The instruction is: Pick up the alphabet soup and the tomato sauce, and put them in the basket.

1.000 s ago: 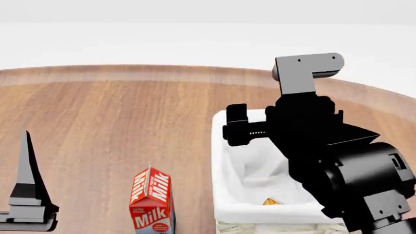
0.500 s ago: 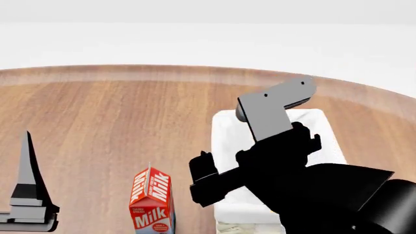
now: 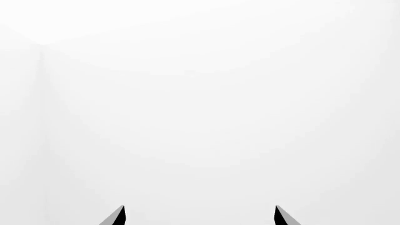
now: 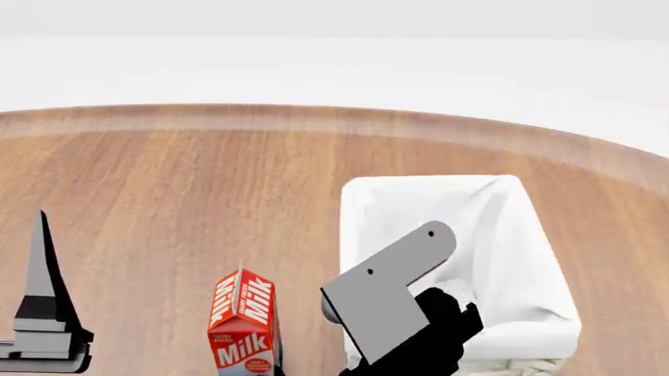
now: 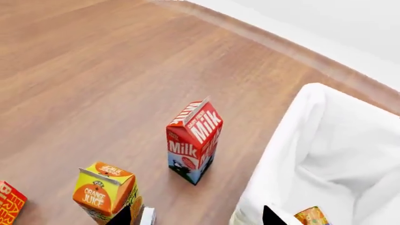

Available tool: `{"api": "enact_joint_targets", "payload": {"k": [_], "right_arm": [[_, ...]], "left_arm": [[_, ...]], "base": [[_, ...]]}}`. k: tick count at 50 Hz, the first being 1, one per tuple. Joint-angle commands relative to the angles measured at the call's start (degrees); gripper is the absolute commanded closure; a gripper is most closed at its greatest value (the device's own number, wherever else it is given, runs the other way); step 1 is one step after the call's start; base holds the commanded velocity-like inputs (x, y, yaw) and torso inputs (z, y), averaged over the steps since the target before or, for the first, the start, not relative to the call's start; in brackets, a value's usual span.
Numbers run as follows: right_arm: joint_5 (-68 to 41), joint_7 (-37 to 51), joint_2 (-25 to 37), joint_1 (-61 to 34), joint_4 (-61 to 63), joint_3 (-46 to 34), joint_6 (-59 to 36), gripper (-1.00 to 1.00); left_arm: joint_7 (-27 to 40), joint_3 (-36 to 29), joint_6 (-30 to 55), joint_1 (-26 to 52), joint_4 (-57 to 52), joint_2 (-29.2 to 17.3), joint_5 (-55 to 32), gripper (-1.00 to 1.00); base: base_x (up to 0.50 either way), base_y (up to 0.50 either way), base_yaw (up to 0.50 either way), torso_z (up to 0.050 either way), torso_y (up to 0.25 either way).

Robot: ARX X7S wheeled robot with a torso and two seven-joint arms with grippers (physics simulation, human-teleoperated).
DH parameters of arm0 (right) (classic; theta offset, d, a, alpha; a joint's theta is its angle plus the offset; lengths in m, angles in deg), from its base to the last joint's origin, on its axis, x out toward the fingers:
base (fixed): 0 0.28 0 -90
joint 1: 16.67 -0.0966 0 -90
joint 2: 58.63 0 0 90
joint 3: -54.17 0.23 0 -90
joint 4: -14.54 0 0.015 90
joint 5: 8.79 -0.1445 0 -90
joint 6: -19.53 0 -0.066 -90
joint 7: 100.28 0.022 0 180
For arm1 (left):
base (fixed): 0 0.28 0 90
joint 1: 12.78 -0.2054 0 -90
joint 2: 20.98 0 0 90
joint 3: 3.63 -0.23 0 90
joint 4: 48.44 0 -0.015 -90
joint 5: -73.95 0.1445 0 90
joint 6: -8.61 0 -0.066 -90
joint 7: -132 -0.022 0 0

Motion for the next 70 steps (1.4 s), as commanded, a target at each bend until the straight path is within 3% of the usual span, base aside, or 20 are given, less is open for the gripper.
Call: {"api": "enact_joint_targets", "payload": {"k": [1,16,32,40,53,70], "right_arm": [[-5.87,4.15,1.34,2.84,5.18,-0.57,-0.65,-1.0],[-5.48,6.34,1.58,8.09,8.11,-4.32,-1.18,-1.0],[-12.57,17.45,0.7,13.23,9.89,-10.48,-2.72,-1.0],[-8.94,17.2,0.69,18.35,10.64,-12.24,-1.55,-1.0],[-13.18,21.97,0.46,18.74,11.79,-13.92,-0.92,-1.0],[-3.79,17.74,-1.34,22.69,12.11,-15.75,0.04,-1.0]], "left_arm": [[0.2,-0.05,0.3,0.04,-0.29,-0.15,-0.06,-1.0],[0.39,-0.27,0.12,0.16,-0.04,-0.24,0.03,-1.0],[0.67,-0.35,0.3,0.0,-0.58,-0.48,0.0,-1.0],[0.75,-0.43,0.64,0.3,-0.76,-0.53,-0.1,-1.0],[0.98,-0.44,0.48,0.33,-0.64,-0.6,-0.12,-1.0],[1.14,-0.89,-0.64,-0.21,0.31,-0.62,0.1,-1.0]], "base": [[0.0,0.0,0.0,0.0,0.0],[0.0,0.0,0.0,0.0,0.0],[0.0,0.0,0.0,0.0,0.0],[0.0,0.0,0.0,0.0,0.0],[0.0,0.0,0.0,0.0,0.0],[0.0,0.0,0.0,0.0,0.0]]}}
